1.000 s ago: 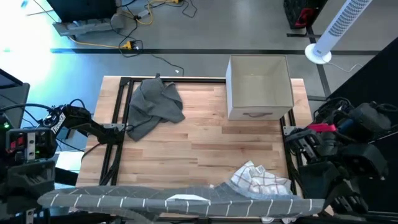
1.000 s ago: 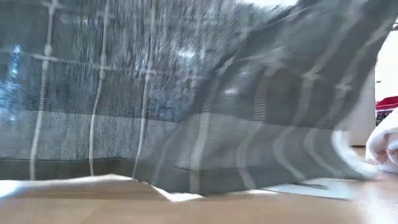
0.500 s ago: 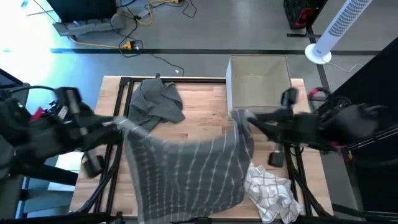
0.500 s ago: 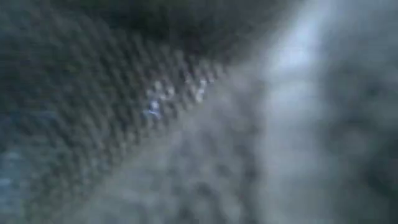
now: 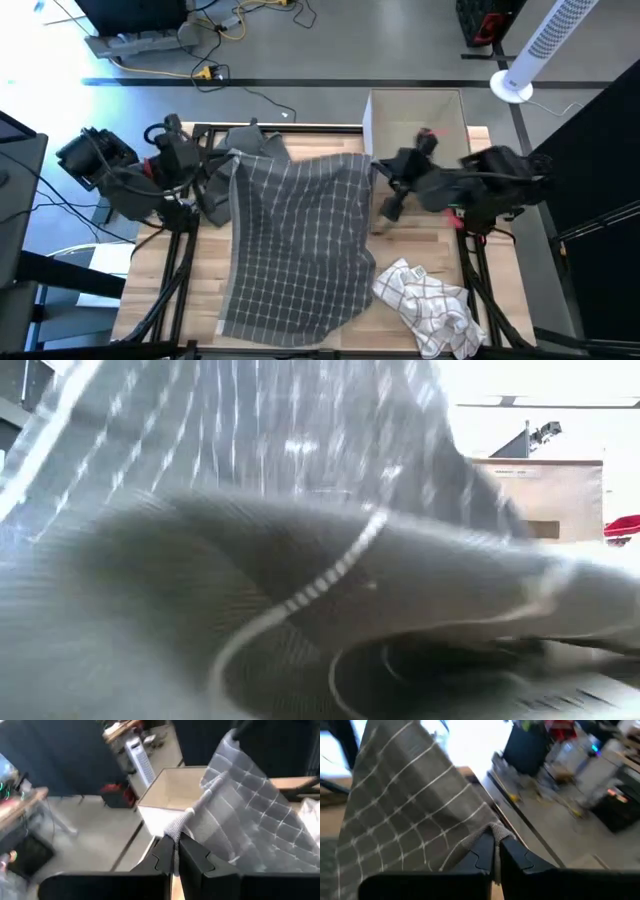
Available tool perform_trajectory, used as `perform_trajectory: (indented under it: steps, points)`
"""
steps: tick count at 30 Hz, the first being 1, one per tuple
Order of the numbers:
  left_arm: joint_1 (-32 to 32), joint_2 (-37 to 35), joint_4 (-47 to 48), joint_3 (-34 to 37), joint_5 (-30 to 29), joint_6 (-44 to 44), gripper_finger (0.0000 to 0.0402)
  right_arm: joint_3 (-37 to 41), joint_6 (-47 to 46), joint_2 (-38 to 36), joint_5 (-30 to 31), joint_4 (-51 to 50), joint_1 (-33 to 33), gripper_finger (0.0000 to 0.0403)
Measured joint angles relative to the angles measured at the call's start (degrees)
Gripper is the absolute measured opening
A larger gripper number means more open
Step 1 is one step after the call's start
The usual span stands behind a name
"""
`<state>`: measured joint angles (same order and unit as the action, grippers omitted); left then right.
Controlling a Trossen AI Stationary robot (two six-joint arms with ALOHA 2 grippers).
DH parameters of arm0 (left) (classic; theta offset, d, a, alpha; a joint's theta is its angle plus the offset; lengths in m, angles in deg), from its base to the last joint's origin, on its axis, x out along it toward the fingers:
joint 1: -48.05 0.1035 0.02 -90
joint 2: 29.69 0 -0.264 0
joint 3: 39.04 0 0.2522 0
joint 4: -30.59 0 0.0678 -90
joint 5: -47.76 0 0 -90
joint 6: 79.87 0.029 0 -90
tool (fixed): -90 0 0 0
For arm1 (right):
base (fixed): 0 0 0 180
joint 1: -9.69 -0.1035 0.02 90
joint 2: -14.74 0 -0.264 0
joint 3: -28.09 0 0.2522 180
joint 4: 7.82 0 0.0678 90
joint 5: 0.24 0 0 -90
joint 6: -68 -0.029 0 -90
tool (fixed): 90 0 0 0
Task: Fold towel
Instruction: Fold the gray checkered towel
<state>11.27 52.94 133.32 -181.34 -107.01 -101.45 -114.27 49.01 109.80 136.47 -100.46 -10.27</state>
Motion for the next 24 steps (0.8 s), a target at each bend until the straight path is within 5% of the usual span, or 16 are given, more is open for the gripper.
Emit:
perform_trajectory:
  steps: [4,14,24]
  points:
    - [3.64,-3.74,-4.64,5.5,2.56,8.53,0.0003,0.08,-0.02,2.18,-0.58,-4.86,4.23,0.0]
    - [12.61,-10.19,-1.12,21.82,5.83,-4.25,0.0003,0.07,3.78,7.23,-5.54,-7.52,9.81,0.0]
    - [18.94,-13.18,-7.98,41.06,17.4,-7.42,0.0003,0.07,13.51,8.6,-23.75,1.18,15.81,0.0]
